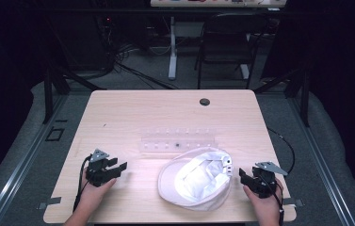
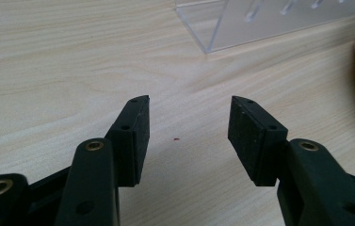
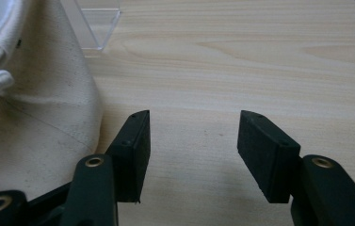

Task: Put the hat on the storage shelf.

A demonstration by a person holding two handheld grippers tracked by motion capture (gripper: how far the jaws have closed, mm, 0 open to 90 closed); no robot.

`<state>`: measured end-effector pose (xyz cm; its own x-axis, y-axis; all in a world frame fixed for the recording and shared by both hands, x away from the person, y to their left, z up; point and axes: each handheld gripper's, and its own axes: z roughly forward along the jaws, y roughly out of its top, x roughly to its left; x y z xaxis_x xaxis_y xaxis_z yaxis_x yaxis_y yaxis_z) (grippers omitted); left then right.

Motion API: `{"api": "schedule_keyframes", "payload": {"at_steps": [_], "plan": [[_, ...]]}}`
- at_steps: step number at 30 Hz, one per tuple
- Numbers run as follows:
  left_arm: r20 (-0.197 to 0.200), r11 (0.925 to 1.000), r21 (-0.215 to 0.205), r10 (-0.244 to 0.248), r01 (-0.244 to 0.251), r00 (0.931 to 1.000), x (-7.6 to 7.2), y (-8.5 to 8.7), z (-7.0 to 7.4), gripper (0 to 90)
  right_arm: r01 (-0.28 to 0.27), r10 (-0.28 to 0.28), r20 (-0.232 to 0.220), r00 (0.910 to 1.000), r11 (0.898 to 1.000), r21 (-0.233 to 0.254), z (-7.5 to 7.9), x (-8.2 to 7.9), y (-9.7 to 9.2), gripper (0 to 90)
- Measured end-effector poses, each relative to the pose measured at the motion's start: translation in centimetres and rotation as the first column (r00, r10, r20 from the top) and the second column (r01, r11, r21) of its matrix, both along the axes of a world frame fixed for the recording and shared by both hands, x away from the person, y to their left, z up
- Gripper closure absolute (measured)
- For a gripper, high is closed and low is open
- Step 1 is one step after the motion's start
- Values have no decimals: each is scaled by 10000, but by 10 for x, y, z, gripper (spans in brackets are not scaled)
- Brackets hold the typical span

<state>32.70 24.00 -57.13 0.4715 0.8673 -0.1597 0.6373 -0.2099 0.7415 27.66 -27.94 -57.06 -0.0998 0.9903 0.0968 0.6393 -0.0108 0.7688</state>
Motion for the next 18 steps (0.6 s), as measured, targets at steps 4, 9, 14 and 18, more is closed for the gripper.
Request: {"api": "schedule_keyframes", "payload": {"at_steps": [4,9,14,18], "plan": [[69,10000,31,-17,16,10000,0,-1,0,495,14,3,-588,9983,9996,287,3,1,2,493],[188,9999,-37,-98,99,9998,0,-2,2,500,-57,80,-661,9978,9994,339,7,0,4,510],[277,9997,220,-127,121,9995,-3,-3,7,512,-336,367,-804,9961,9986,402,20,-2,4,519],[535,9997,220,67,-79,9985,-4,-3,8,514,-473,528,-1042,9932,9974,541,26,0,3,498]]}}
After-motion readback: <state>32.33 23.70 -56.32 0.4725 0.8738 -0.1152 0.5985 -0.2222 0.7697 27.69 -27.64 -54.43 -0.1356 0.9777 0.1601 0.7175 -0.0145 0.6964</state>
